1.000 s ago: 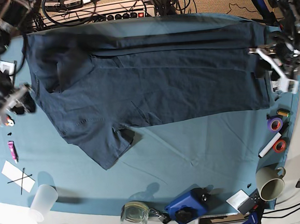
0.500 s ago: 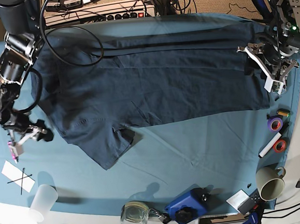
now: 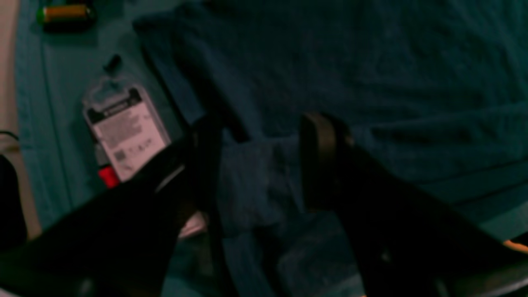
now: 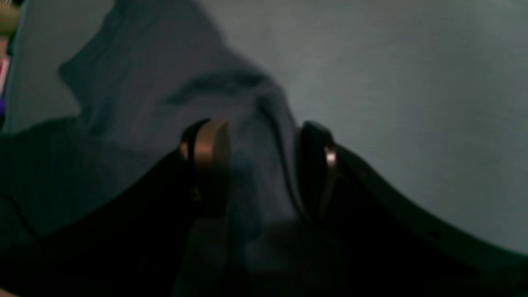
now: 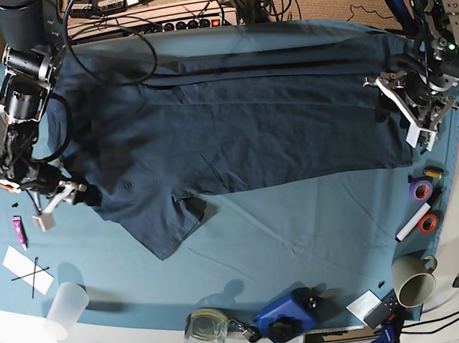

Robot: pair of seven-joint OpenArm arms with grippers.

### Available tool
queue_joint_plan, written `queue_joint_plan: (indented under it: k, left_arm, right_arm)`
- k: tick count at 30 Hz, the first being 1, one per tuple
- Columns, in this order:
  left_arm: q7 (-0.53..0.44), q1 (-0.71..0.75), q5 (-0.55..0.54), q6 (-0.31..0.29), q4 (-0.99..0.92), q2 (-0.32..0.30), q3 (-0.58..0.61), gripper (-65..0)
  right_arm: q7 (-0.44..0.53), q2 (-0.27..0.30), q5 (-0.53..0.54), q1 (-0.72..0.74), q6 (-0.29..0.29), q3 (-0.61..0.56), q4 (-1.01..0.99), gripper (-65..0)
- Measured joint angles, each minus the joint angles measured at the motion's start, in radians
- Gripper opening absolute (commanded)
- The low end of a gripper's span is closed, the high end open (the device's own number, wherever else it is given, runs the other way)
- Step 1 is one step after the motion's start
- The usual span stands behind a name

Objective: Fold the T-shirt properly
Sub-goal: 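Release with the right gripper and grasp the shirt's sleeve corner, then drag the sleeve corner along the table with the right gripper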

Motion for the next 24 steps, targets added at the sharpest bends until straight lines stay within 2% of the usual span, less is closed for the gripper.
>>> queue_joint_plan:
  k: [2,5,12,17,20,24]
  left_arm:
    - [0.0,-0.002,0.0,0.0,0.0,0.0,0.0,-34.1]
    - [0.0,-0.002,0.0,0.0,0.0,0.0,0.0,-34.1]
    - [0.0,-0.002,0.0,0.0,0.0,0.0,0.0,-34.1]
    - [0.0,-0.001,0.0,0.0,0.0,0.016,0.0,-34.1]
    - [0.0,-0.001,0.0,0.0,0.0,0.044,0.0,-34.1]
    - [0.0,-0.002,0.0,0.0,0.0,0.073,0.0,-34.1]
  right_arm:
    - [0.001,0.003,0.017,0.0,0.005,-0.065,0.003,-46.5]
    - [-0.001,0.002,0.026,0.001,0.004,-0.124,0.006,-64.4]
    - [-0.178,-0.007,0.107,-0.014,-0.006,-0.113,0.085,-65.0]
    - [-0.354,-0.012,0.171,-0.063,-0.013,-0.089,0.226,-65.0]
    - [-0.37,-0.013,0.215,-0.118,-0.018,-0.09,0.317,-65.0]
    - [-0.38,-0.012,0.225,-0.219,-0.062,-0.091,0.478,-65.0]
